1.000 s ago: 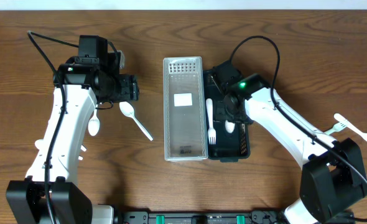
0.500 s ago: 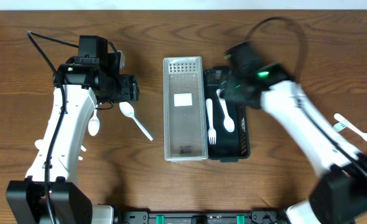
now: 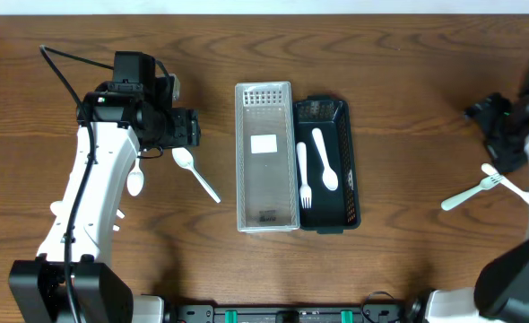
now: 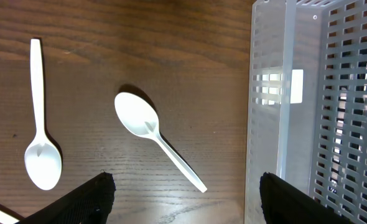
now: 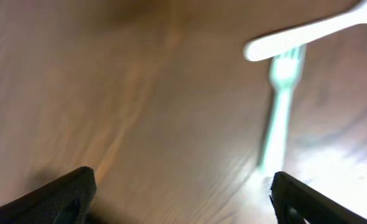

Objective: Pack container
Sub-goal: 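Open right gripper and move it back to the right, then lower right gripper onto the white fork near the knife and close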

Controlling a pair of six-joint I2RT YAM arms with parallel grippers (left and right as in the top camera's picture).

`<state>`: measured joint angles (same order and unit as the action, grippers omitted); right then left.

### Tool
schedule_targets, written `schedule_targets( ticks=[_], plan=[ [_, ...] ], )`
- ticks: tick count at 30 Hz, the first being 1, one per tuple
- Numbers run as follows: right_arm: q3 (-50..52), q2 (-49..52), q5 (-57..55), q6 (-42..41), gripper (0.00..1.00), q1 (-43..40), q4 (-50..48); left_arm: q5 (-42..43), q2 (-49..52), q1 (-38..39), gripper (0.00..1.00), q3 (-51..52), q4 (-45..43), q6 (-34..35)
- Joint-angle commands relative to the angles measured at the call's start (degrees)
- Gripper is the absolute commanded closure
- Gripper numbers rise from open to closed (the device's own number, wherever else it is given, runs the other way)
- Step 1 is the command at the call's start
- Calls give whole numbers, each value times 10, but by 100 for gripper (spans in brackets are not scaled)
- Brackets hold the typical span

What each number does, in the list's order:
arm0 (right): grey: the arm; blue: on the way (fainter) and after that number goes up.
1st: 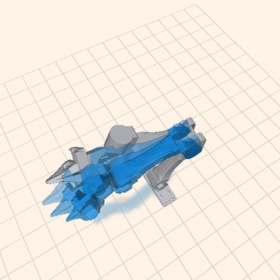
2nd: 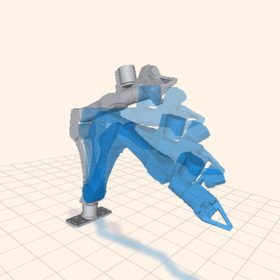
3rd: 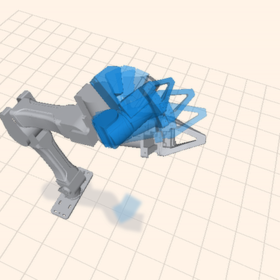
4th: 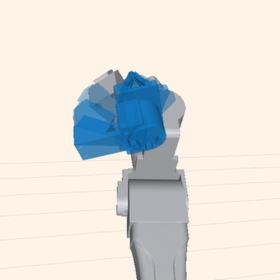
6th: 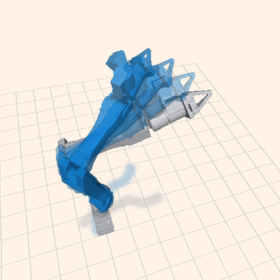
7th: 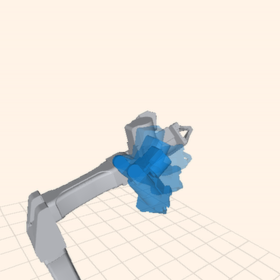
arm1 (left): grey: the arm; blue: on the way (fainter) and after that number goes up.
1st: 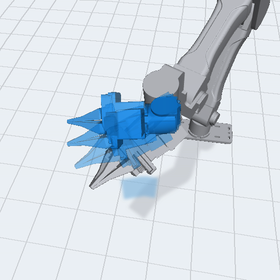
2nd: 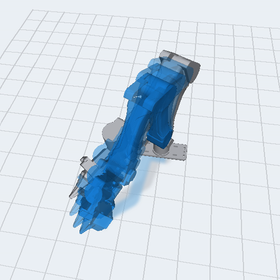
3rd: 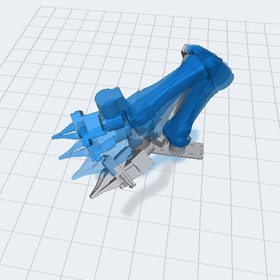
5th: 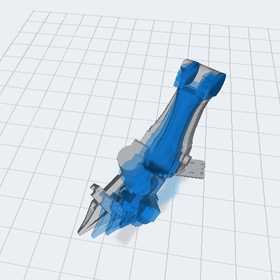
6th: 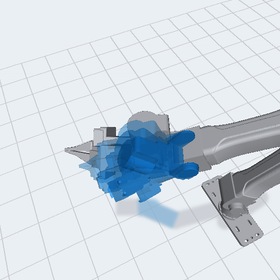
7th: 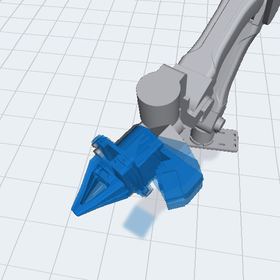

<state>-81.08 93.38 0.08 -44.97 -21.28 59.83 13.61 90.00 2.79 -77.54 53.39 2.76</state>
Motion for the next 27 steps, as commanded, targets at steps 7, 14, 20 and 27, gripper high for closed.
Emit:
schedule_targets(
  ticks=[7, 14, 20, 27],
  plan=[
    [10, 128, 15, 11, 6, -82, 12, 3, -11, 0, 23, -14, 2, -4],
    [10, 194, -24, 31, 6, -96, -7, 3, -11, 0, 23, -14, 2, -4],
    [10, 217, -46, 73, 5, -95, -36, 3, -11, 0, 21, -14, 1, -4],
    [14, 218, -46, 104, 7, -88, -44, 3, -11, 0, 23, -14, 1, -4]
  ],
)
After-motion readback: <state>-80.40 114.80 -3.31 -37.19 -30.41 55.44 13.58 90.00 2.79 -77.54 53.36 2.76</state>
